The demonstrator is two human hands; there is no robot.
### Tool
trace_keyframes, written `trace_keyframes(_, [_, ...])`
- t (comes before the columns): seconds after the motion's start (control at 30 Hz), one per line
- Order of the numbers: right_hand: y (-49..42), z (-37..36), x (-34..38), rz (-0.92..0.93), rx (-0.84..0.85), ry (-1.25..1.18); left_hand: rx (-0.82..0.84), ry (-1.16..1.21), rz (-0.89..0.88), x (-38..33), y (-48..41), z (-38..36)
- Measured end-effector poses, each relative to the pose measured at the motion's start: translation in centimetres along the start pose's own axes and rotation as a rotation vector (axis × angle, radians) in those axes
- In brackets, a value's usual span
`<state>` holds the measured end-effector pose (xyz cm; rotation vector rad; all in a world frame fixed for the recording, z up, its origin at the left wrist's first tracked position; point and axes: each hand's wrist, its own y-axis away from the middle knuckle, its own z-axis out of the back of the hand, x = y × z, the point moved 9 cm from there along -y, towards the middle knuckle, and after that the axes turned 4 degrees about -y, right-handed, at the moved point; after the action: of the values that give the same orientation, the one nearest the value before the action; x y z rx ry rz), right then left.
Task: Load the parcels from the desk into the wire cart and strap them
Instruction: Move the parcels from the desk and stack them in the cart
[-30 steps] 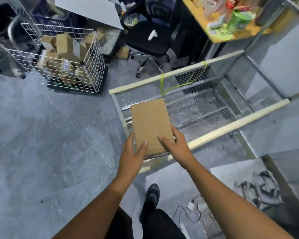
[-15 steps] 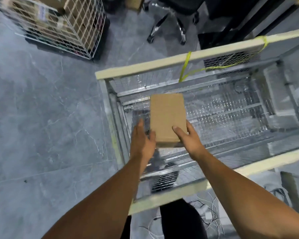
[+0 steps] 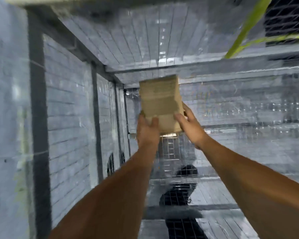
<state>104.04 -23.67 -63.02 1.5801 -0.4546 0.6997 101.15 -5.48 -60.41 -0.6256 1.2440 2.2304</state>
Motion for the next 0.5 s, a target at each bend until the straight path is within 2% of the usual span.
trace_keyframes(0.23, [-5.0,-2.3,-0.8,0.101,0.053,-0.021,-0.141,-0.106,-0.106,2.1,-5.0,-0.2])
trace_keyframes(0.4, [-6.1,-4.5,0.7,0.151,-0.003,0.096,-0.168,-0.301,-0.182,0.9,-5.6,1.3])
trace_keyframes(0.5, [-6.2,-6.8,1.9,0.174,-0.004,0.191,-0.269,-0.39,-0.265,0.1,-3.8,2.6])
